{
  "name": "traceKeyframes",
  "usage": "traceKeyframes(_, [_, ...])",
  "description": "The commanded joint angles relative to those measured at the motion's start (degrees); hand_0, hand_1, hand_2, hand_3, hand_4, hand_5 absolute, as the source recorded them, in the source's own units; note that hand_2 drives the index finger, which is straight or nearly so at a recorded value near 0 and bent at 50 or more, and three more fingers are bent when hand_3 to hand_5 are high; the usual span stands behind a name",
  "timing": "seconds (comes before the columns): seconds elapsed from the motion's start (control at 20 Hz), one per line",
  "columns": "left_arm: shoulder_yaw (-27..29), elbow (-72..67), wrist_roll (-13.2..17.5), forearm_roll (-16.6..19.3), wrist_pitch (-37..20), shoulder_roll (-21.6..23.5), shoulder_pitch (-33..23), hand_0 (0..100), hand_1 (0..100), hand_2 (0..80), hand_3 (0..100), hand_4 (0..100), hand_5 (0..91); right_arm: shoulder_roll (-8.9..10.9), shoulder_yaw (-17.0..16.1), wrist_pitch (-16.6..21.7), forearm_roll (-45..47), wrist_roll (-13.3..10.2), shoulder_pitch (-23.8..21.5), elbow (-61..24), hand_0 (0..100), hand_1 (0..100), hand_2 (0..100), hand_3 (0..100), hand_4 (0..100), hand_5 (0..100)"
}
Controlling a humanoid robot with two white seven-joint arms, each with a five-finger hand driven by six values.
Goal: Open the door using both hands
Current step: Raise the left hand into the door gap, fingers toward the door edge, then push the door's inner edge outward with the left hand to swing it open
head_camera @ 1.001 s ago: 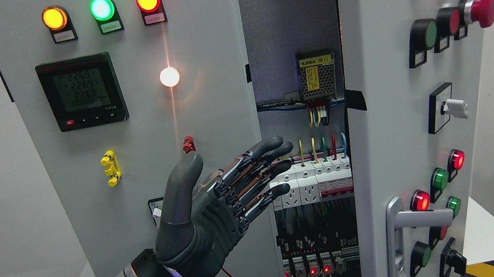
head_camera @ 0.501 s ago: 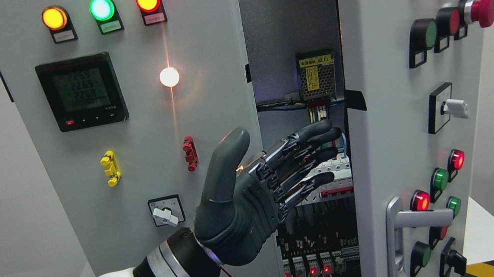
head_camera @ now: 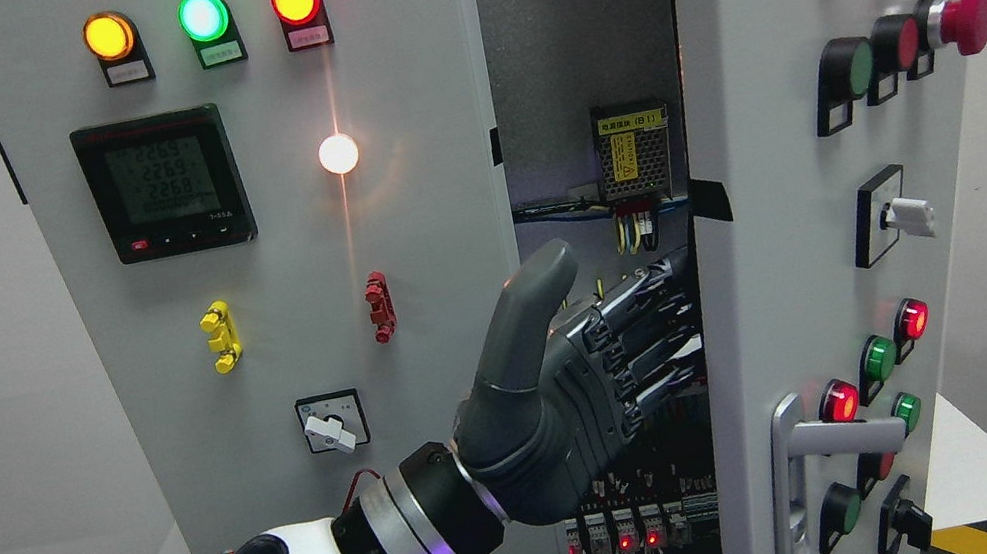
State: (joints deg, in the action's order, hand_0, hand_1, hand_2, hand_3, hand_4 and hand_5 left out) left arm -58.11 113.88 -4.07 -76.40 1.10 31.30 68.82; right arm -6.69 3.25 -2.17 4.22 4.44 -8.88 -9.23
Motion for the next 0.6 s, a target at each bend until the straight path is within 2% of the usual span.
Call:
traceKeyframes(0.0, [-1.7,-0.9,0.0,-0.2,0.0,-3.9,1.1,0,0,0.0,0,0,0.0,0.01,0.0,0.0,0.0,0.0,0.0,0.0,19,0,0,0,0,0])
traceKeyframes(0.3, [-2.7,-0.9,0.0,-0.2,0.0,-5.5,1.8,0,0,0.0,0,0,0.0,0.01,0.0,0.0,0.0,0.0,0.0,0.0,19,0,0,0,0,0])
traceKeyframes(0.55, [-4.4,-1.1,0.0,-0.1,0.9,-8.7,2.0,0,0,0.0,0,0,0.0,0.01,0.0,0.0,0.0,0.0,0.0,0.0,19,0,0,0,0,0])
